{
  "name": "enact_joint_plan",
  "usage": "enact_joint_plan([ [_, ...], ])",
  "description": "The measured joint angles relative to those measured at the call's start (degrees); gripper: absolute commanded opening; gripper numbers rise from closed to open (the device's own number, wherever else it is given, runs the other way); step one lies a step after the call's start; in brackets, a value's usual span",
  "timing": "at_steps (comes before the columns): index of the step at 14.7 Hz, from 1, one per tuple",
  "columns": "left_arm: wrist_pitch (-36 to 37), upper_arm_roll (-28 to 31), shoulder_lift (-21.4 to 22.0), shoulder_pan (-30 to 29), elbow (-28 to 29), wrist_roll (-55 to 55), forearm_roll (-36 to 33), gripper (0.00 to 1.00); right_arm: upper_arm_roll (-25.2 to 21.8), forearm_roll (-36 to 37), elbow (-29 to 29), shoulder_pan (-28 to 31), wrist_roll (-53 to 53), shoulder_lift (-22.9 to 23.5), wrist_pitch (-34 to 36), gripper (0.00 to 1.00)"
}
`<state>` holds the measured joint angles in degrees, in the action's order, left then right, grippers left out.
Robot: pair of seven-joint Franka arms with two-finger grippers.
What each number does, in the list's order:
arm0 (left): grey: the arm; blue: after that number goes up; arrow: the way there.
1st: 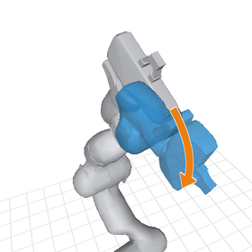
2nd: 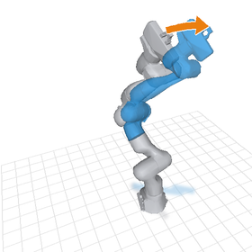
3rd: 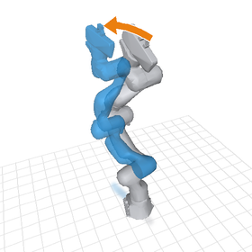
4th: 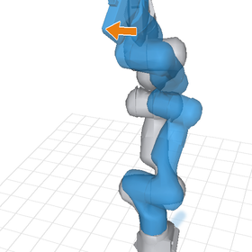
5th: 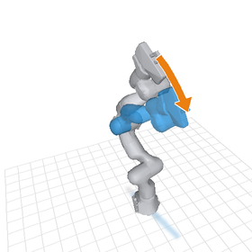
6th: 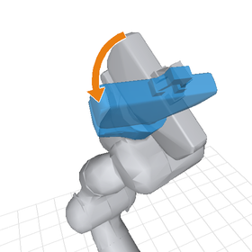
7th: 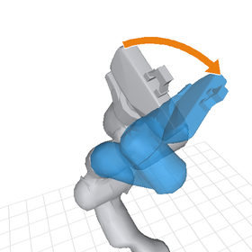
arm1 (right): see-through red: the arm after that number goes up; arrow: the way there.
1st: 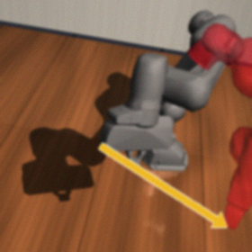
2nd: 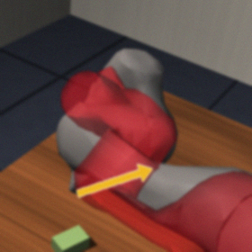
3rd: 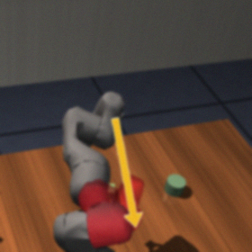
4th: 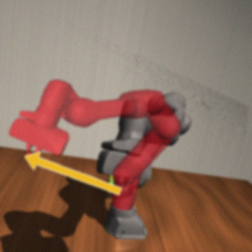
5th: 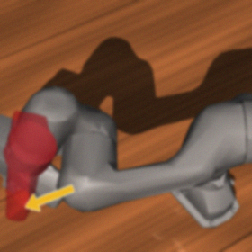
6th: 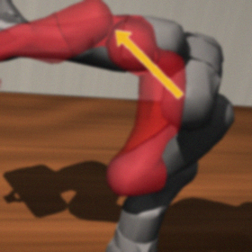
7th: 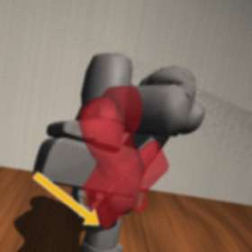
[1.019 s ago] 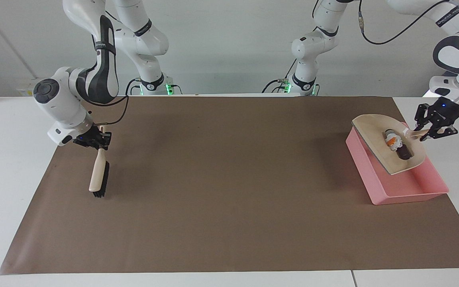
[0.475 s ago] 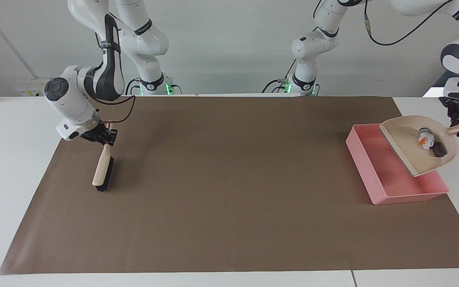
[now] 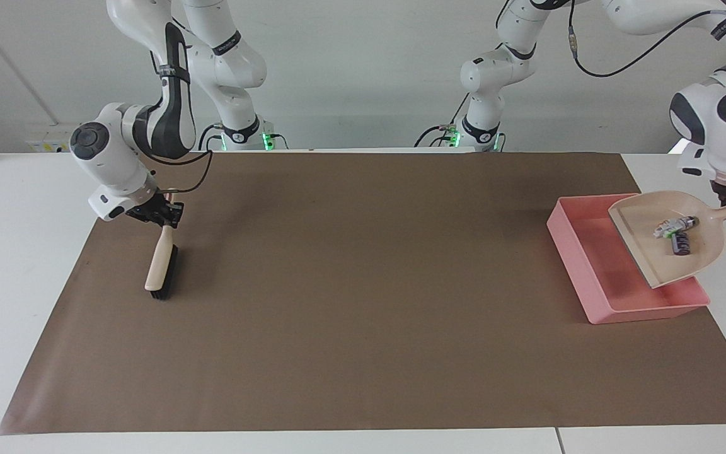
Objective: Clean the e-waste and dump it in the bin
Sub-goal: 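Tip the dustpan into the pink bin with the left gripper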
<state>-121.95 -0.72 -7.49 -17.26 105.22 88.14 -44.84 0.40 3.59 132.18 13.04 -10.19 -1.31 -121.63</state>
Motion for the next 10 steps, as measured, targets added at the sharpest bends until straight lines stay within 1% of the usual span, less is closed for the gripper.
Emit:
enact_joint_plan([
  [2,0.0,-0.1,0.9,2.9,2.0,-3.3,-6.0,0.0,0.0,0.0,0.3,0.5,-0.6,-0.1,-0.1,0.04],
  [4,0.0,-0.1,2.0,5.1,3.9,-6.2,-10.5,0.0,0.0,0.0,0.6,0.5,-0.7,-0.3,-0.2,0.05],
  [5,0.0,-0.1,2.6,5.5,4.8,-7.8,-12.4,0.0,0.0,0.0,1.0,0.5,-0.7,-0.5,-0.7,0.09],
  [6,0.1,-0.1,3.1,5.7,5.5,-9.5,-14.2,0.0,0.0,0.0,1.4,0.5,-0.7,-0.6,-1.3,0.17],
  [9,0.2,-0.1,3.8,5.9,6.2,-11.8,-17.3,0.0,0.0,0.0,2.2,0.5,-0.9,-1.2,-2.0,0.25],
  [10,0.2,-0.1,3.9,5.9,6.2,-12.5,-18.5,0.0,0.0,0.0,2.4,0.5,-1.4,-1.3,-2.0,0.32],
])
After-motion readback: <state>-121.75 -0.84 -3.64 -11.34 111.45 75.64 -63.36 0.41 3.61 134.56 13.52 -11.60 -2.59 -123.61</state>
